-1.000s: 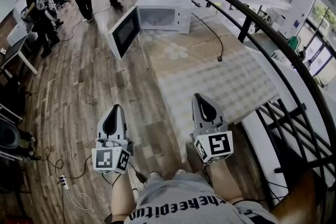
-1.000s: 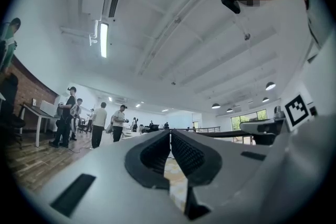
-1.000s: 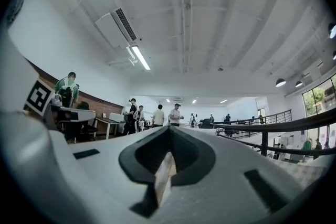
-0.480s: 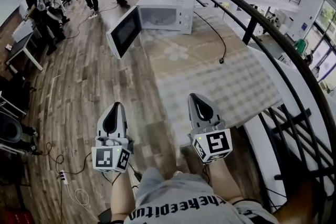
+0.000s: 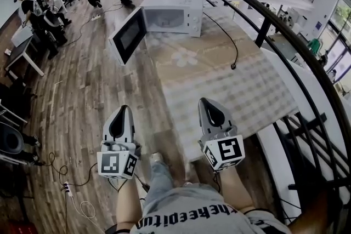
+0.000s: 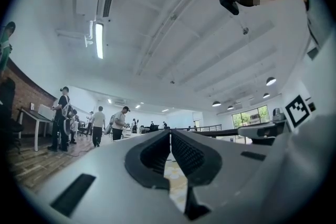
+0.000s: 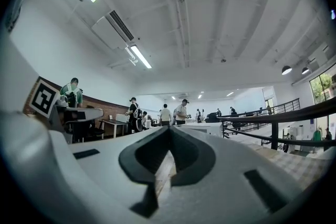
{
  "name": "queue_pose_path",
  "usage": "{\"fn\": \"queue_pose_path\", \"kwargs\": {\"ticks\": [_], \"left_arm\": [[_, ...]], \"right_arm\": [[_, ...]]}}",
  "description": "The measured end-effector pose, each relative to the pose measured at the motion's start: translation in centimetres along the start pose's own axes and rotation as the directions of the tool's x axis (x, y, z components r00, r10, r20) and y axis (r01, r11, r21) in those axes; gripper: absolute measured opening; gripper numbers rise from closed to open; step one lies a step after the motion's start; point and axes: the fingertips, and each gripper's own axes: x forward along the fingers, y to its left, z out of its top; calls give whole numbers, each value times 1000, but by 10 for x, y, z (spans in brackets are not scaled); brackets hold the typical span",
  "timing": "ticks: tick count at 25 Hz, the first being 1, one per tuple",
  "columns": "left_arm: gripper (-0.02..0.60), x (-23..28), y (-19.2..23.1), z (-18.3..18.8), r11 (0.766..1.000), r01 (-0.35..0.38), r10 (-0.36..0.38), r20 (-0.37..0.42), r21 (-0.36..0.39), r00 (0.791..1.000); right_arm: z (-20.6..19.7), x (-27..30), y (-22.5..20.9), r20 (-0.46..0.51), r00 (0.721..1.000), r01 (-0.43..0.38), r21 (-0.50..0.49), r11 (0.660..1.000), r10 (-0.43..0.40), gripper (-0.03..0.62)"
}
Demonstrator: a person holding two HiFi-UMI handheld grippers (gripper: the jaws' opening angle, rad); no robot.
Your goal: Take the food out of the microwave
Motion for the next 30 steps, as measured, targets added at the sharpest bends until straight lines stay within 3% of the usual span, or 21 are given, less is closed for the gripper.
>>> {"fn": "queue_pose_path", "kwargs": {"ticks": [18, 30], "left_arm": [[11, 118, 133, -20, 997, 72, -72, 6, -3, 997], [11, 171, 220, -33, 996, 83, -83, -1, -15, 997]], "right_arm": [[-11, 164, 3, -2, 994, 111, 16, 994, -111, 5], [-19, 256, 16, -6, 984, 175, -5, 985, -175, 5]]}}
